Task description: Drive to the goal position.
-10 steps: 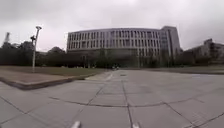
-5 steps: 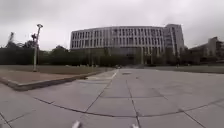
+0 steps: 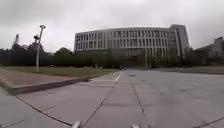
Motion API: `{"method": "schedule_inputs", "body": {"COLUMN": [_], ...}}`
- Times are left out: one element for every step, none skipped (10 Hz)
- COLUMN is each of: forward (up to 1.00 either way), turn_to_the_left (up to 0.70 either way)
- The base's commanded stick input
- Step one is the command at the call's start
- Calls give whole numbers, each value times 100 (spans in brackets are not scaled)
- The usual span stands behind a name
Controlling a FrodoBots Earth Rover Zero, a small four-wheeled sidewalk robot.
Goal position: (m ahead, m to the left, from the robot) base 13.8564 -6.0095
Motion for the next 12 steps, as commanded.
{"method": "schedule_inputs", "body": {"forward": [70,70,70,70,70,70,70,70,70,70,70,70], "turn_to_the_left": [-33,-33,-31,0,0,0,0,0,0,0,0,0]}}
